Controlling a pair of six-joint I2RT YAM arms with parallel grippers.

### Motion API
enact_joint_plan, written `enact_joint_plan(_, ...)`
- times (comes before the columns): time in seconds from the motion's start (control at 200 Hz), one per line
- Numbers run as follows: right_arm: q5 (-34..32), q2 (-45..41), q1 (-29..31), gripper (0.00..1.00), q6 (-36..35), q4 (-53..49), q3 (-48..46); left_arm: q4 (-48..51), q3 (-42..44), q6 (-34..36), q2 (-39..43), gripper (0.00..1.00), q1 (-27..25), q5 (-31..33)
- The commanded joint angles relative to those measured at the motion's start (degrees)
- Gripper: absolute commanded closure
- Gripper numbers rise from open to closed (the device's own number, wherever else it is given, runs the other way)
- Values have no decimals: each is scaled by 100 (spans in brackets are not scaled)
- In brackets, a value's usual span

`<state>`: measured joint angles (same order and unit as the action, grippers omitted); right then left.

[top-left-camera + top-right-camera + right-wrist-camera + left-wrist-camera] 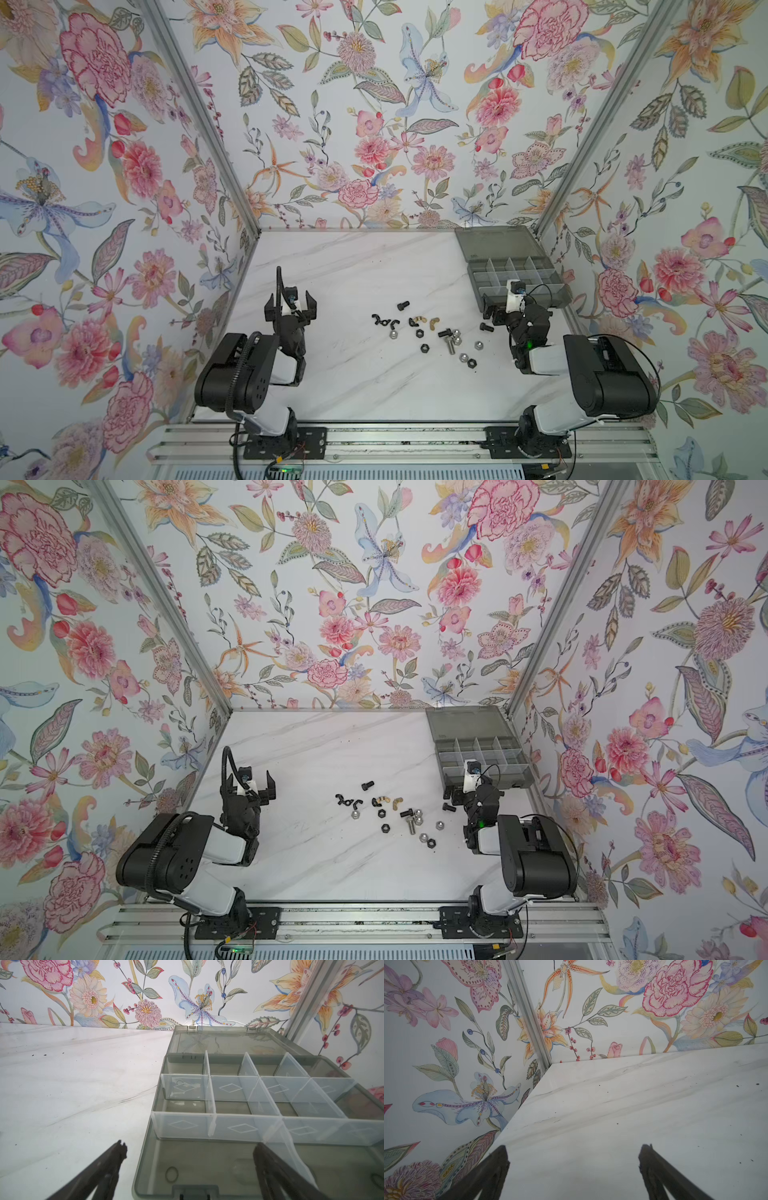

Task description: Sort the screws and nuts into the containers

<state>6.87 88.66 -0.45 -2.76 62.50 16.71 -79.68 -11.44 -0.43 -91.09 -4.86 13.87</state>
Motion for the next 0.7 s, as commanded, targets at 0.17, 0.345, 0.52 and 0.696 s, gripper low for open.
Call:
enact_joint_plan(0.17,-36,-3,10,1,-25,176,-45,-48,-76,-37,73,1,29,-32)
enact_joint_plan(0.345,-37,-6,10,1,-28,165,-37,-36,-85,-3,65,1,21,-112)
enact_joint_plan(0.52,-37,-3,10,1,-22,166,-44,-48,-73,7,73,1,20,-121)
enact_joint_plan(0.696,-37,-6,14,1,-14,168,-41,-36,-86,7,66,1,20,-138)
